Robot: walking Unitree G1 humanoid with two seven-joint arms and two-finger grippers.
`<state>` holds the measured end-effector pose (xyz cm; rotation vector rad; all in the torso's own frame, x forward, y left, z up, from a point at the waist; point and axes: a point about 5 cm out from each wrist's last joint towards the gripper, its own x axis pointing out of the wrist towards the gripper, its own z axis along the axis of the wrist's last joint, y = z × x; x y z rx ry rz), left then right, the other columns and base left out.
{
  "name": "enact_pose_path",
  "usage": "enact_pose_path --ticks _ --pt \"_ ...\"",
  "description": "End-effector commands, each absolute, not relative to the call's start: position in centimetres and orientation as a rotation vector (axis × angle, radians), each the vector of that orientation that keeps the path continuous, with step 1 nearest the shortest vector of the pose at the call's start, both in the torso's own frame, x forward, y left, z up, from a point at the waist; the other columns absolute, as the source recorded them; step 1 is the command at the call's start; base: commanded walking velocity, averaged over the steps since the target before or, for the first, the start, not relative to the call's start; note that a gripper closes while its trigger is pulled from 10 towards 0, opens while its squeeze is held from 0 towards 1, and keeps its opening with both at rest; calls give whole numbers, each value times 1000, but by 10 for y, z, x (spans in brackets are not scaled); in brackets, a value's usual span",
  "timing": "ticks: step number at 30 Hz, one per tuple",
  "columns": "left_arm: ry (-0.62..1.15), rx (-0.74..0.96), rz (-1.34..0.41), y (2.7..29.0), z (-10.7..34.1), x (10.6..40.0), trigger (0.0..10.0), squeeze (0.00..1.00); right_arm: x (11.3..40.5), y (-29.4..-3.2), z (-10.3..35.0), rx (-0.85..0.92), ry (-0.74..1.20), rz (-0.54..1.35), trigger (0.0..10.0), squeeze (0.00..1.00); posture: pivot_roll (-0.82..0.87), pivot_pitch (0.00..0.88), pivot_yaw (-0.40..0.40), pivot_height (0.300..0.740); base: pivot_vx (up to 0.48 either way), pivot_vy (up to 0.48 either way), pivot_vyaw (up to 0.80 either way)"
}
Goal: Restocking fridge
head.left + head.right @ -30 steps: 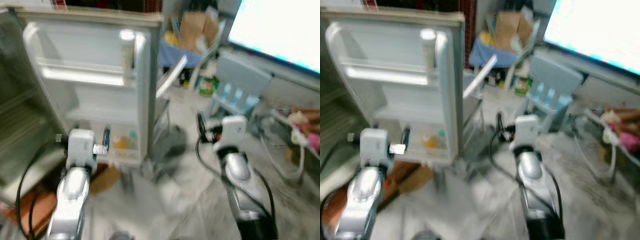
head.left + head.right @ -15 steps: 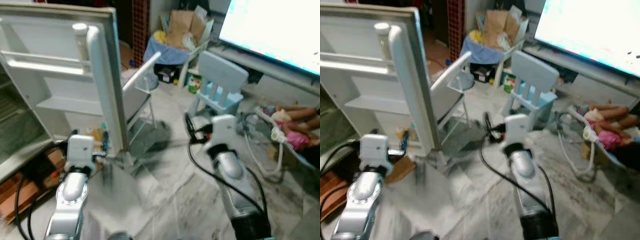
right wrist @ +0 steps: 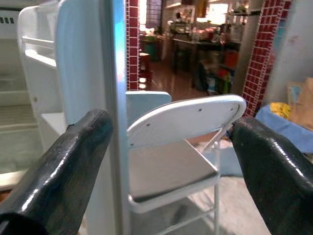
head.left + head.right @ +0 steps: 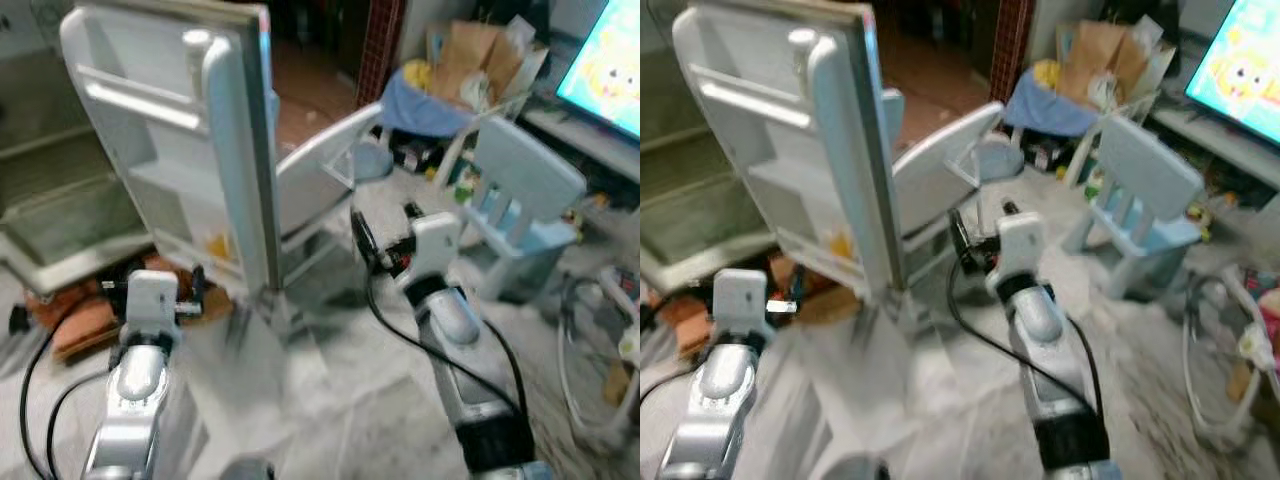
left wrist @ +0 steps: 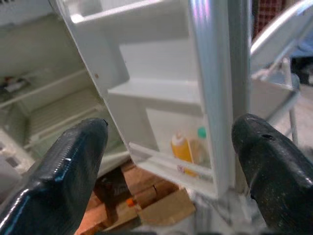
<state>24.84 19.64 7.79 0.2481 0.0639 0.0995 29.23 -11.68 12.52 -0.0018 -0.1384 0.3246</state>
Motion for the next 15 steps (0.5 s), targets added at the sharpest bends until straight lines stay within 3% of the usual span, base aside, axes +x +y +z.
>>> enact_pose_path --ticks 1,15 --pt "58 239 90 191 79 249 10000 0 292 -125 129 -3 -157 306 10000 0 121 0 -8 740 458 0 769" --pt "73 217 124 195 78 250 10000 0 291 -119 129 5 -167 351 10000 0 122 0 -7 740 477 0 769"
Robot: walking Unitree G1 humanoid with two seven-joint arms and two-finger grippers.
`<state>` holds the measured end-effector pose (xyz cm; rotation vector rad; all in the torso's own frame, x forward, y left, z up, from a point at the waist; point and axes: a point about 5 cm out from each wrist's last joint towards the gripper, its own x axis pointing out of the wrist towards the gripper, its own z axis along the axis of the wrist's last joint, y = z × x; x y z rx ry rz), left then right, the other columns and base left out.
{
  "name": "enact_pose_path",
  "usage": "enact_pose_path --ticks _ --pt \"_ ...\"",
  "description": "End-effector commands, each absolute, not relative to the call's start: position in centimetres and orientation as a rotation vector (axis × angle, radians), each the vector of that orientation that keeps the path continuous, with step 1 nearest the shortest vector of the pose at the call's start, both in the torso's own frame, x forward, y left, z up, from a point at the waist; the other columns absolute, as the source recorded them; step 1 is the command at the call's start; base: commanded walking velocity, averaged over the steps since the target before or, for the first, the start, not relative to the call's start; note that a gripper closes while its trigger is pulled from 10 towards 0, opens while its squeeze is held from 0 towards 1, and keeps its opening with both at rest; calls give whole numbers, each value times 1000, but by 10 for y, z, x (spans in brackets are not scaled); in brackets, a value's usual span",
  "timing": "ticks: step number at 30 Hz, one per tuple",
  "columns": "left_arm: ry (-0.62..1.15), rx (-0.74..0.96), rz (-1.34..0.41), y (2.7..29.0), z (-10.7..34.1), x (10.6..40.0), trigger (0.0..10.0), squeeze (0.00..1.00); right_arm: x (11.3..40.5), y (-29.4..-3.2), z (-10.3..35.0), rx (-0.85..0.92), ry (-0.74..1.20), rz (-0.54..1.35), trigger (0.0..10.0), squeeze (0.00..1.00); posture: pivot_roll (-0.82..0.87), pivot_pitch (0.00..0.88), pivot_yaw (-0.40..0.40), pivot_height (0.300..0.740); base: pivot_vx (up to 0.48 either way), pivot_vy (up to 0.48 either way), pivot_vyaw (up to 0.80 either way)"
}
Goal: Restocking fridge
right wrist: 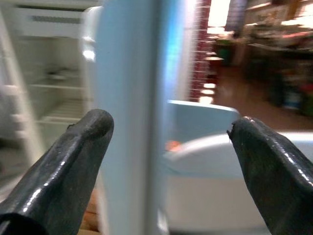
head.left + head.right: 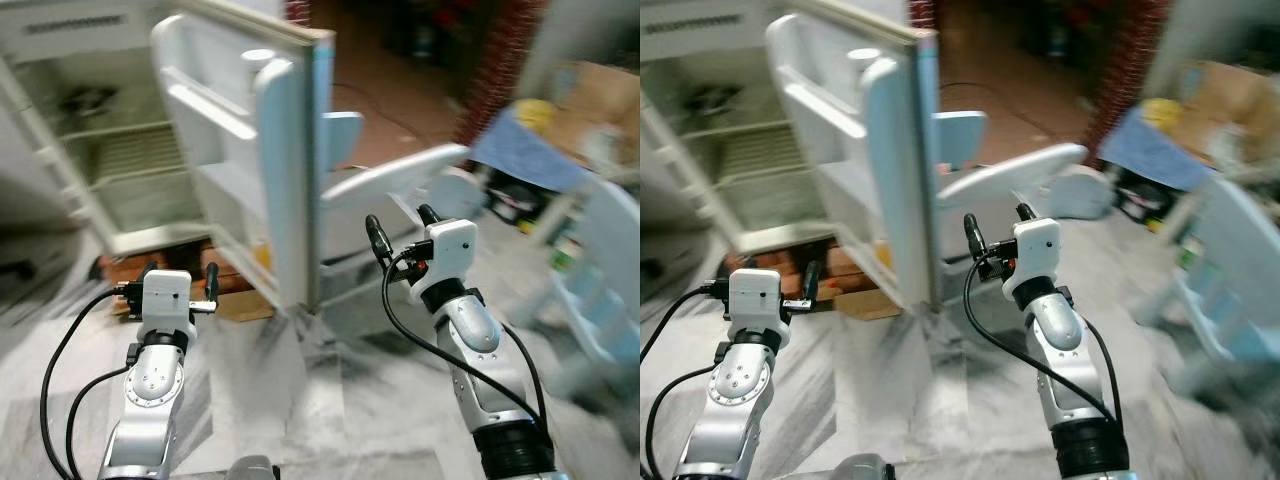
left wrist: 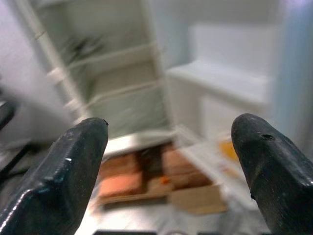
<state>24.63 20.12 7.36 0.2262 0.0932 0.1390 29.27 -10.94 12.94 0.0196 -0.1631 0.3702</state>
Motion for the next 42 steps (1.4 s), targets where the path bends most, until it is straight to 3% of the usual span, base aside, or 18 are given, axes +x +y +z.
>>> enact_pose_path --ticks 1,9,14,18,30,37,42 --pt "76 217 126 195 78 250 10000 0 291 -118 130 5 -168 354 10000 0 122 0 -7 740 480 0 763" --pt "93 194 109 191 75 251 10000 0 293 -119 131 11 -175 345 10000 0 123 0 -7 740 465 0 716" --pt "135 150 82 184 68 249 10000 0 293 -120 130 16 -171 337 10000 0 123 0 -6 740 0 0 0" --pt "281 36 79 179 49 244 10000 0 295 -121 130 12 -171 335 10000 0 124 0 -6 740 0 0 0" --pt "450 110 -78 165 27 230 10000 0 316 -120 148 -37 -236 302 10000 0 136 0 -9 740 0 0 467" --pt "474 90 -103 162 28 229 10000 0 331 -108 159 -32 -246 297 10000 0 147 0 -14 740 0 0 0" --pt "508 93 -138 157 23 225 10000 0 333 -79 177 143 -257 462 10000 0 150 0 -14 740 0 0 0"
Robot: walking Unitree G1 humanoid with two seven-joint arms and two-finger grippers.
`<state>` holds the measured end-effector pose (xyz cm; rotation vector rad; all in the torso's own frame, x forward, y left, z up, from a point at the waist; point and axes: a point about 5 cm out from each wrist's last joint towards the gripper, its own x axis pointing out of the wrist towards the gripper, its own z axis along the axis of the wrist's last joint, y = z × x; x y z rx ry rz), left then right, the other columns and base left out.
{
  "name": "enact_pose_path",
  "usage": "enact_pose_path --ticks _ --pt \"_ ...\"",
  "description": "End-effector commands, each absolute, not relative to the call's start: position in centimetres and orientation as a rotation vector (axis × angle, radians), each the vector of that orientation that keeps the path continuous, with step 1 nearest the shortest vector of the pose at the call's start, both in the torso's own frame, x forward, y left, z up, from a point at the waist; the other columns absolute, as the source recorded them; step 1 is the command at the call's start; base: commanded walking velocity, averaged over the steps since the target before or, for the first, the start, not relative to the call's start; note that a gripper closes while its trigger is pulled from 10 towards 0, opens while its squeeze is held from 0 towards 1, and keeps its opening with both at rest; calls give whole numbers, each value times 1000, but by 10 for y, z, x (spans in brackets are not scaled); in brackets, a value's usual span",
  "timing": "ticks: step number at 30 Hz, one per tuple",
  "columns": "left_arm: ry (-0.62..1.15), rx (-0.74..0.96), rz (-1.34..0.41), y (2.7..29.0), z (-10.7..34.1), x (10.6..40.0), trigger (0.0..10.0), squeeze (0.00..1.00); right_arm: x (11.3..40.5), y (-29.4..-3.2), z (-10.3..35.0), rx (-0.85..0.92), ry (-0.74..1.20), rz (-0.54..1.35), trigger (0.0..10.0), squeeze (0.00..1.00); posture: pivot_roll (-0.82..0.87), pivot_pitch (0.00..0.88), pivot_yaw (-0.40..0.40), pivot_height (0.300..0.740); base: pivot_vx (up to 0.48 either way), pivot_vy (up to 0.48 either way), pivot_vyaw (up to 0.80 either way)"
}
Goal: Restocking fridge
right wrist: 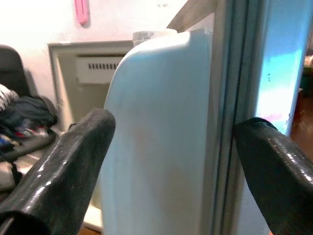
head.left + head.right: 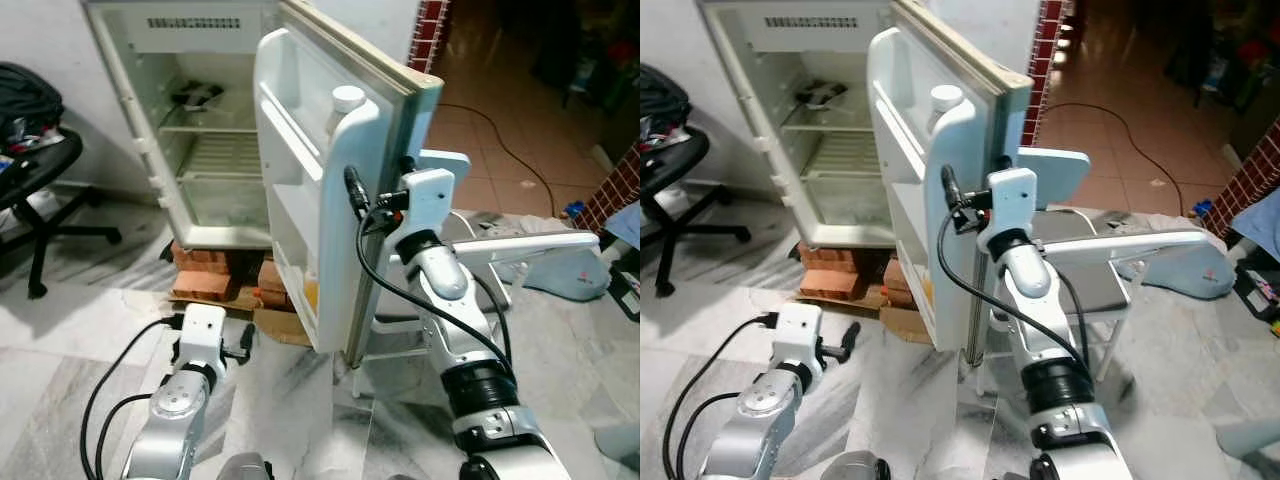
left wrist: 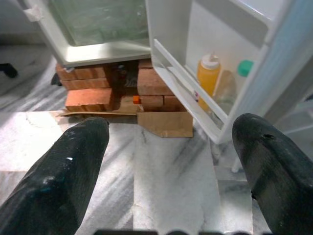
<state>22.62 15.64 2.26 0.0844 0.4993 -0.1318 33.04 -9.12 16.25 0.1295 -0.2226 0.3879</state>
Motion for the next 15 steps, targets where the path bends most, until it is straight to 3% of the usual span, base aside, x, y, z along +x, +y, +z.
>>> enact_pose_path --ticks 1,4,8,15 --pt "507 97 -144 157 23 225 10000 0 322 -61 188 292 -249 639 10000 0 150 0 -14 740 0 0 0" --pt "511 95 -144 157 23 225 10000 0 291 -43 203 438 -241 953 10000 0 146 0 -13 740 0 0 0" --pt "516 97 -148 157 22 226 10000 0 255 -46 202 576 -159 1226 10000 0 143 0 -13 740 0 0 0" --pt "518 98 -148 157 22 225 10000 0 248 -70 170 514 0 1206 10000 0 138 0 -8 740 0 0 0"
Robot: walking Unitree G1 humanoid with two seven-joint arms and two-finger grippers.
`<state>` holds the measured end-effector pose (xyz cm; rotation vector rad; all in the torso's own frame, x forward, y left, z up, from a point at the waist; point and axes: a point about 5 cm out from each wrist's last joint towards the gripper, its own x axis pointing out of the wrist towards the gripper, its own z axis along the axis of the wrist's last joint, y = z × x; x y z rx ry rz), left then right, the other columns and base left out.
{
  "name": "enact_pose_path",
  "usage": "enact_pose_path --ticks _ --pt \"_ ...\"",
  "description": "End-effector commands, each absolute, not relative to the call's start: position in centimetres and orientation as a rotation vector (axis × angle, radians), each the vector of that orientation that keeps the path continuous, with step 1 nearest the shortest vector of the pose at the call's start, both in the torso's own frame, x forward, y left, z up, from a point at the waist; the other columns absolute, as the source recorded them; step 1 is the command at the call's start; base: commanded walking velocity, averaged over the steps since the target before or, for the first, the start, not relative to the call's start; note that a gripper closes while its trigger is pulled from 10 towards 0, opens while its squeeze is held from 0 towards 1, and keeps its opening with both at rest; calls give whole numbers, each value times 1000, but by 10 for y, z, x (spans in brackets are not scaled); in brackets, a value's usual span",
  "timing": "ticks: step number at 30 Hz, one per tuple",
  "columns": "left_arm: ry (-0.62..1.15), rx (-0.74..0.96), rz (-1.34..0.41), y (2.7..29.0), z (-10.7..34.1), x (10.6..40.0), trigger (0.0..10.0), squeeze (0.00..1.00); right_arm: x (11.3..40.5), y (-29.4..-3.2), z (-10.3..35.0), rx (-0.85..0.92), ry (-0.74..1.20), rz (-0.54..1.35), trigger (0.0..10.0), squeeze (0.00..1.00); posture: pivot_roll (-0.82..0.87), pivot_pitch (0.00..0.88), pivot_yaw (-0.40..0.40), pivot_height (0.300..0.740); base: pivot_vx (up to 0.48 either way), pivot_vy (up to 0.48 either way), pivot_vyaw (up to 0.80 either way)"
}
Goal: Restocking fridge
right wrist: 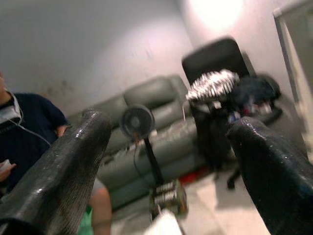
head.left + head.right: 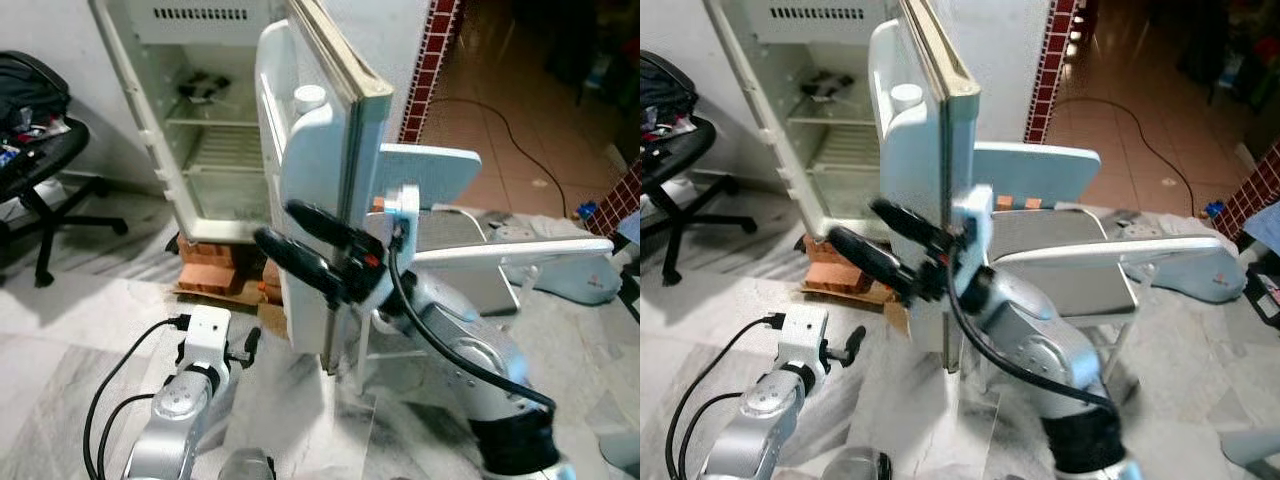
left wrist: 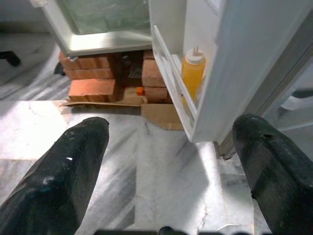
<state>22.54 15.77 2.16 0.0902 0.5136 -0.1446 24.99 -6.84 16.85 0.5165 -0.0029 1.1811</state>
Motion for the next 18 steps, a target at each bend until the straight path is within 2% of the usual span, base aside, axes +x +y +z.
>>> enact_pose_path --ticks 1,8,10,13,14,18 --pt "519 99 -149 158 22 225 10000 0 247 -77 160 450 52 1180 10000 0 136 0 -7 740 0 0 0" --pt "521 106 -154 158 22 225 10000 0 251 -108 110 138 259 1053 10000 0 133 0 -3 740 0 0 0" --pt "522 107 -155 158 22 225 10000 0 252 -110 106 120 273 1032 10000 0 133 0 -3 740 0 0 0" --pt "524 110 -157 158 22 225 10000 0 261 -119 92 3 297 904 10000 0 135 0 -3 740 0 0 0" --pt "526 111 -156 158 22 225 10000 0 270 -127 84 -56 311 787 10000 0 137 0 -4 740 0 0 0" --pt "528 114 -153 159 21 226 10000 0 284 -135 83 -103 260 605 10000 0 137 0 -2 740 0 0 0"
